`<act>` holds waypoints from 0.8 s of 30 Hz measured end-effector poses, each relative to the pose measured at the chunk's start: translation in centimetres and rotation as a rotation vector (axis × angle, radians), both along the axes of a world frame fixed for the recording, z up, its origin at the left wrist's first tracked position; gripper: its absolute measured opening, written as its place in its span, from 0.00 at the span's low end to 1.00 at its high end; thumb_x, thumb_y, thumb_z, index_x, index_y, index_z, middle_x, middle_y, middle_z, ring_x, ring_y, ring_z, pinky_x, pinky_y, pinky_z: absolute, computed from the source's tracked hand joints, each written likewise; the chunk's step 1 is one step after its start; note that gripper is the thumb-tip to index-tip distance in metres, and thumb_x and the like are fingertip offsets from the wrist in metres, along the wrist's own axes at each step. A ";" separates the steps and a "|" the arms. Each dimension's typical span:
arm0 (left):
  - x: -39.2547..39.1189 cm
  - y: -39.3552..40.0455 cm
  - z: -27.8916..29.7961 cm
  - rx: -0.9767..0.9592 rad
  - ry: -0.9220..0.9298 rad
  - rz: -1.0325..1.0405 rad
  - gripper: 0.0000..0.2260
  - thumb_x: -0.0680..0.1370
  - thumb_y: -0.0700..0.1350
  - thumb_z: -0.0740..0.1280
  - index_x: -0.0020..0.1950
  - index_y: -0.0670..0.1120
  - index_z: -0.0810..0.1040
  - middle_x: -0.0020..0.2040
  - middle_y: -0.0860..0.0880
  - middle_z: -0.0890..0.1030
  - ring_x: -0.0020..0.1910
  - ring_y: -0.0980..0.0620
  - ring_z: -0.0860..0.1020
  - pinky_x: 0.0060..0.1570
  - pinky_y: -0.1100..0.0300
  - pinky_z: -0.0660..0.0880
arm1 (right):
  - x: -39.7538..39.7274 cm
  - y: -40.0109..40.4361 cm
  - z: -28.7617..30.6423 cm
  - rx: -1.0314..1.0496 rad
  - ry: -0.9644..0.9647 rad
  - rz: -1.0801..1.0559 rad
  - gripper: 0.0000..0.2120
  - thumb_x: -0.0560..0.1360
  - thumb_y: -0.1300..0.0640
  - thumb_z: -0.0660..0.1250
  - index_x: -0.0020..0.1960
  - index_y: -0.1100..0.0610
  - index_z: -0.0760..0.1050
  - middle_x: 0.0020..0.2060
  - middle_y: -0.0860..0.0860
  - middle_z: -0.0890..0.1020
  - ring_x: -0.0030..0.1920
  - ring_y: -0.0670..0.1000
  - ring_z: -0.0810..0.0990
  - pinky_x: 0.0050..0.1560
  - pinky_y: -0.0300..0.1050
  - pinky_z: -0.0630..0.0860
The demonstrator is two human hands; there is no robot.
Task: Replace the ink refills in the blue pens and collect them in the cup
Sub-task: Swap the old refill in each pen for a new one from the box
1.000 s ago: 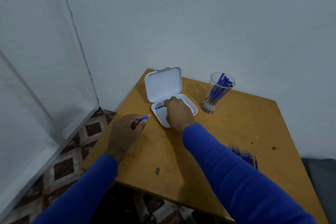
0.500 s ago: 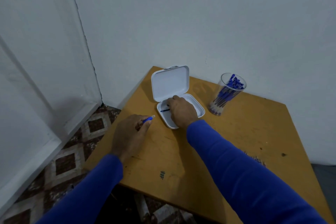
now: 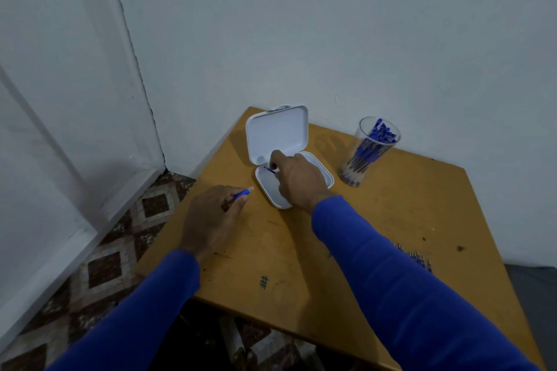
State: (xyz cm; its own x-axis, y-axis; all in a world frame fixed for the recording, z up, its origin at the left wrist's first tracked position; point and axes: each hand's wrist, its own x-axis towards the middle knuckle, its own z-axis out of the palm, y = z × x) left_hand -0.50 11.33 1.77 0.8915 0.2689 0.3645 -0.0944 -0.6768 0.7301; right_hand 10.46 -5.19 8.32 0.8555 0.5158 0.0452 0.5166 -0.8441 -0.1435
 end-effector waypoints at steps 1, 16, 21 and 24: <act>0.0 -0.2 0.1 -0.005 -0.007 -0.002 0.08 0.80 0.48 0.71 0.56 0.49 0.86 0.41 0.62 0.78 0.40 0.66 0.76 0.40 0.70 0.68 | -0.2 -0.4 0.2 0.055 0.022 0.016 0.14 0.79 0.64 0.66 0.62 0.54 0.71 0.40 0.50 0.74 0.40 0.51 0.72 0.37 0.44 0.72; -2.1 -8.1 0.8 -0.156 -0.088 -0.220 0.06 0.78 0.47 0.72 0.54 0.50 0.86 0.42 0.58 0.83 0.40 0.55 0.81 0.38 0.52 0.80 | -8.3 -10.0 -0.3 0.917 0.319 -0.203 0.03 0.77 0.60 0.73 0.49 0.53 0.85 0.39 0.45 0.82 0.38 0.40 0.77 0.41 0.37 0.75; -2.9 -11.1 0.8 -0.163 -0.058 -0.278 0.07 0.78 0.48 0.72 0.55 0.52 0.86 0.44 0.59 0.84 0.44 0.59 0.81 0.42 0.56 0.80 | -10.9 -12.2 -0.6 1.095 0.378 -0.362 0.06 0.81 0.60 0.69 0.49 0.62 0.83 0.32 0.50 0.79 0.31 0.49 0.75 0.28 0.43 0.74; -3.2 -12.6 1.0 -0.149 -0.053 -0.299 0.06 0.79 0.47 0.72 0.54 0.52 0.86 0.44 0.60 0.83 0.44 0.59 0.81 0.41 0.61 0.79 | -11.7 -13.5 -0.9 1.200 0.385 -0.430 0.10 0.82 0.59 0.67 0.48 0.67 0.78 0.36 0.58 0.83 0.30 0.59 0.77 0.25 0.47 0.75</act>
State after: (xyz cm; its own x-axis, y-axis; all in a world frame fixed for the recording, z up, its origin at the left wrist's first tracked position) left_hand -3.72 -1.24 2.77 0.9198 0.0517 0.3890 -0.3135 -0.4997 0.8075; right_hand -1.25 -18.68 7.44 0.9999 0.0135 -0.0012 0.0012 -0.1770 -0.9842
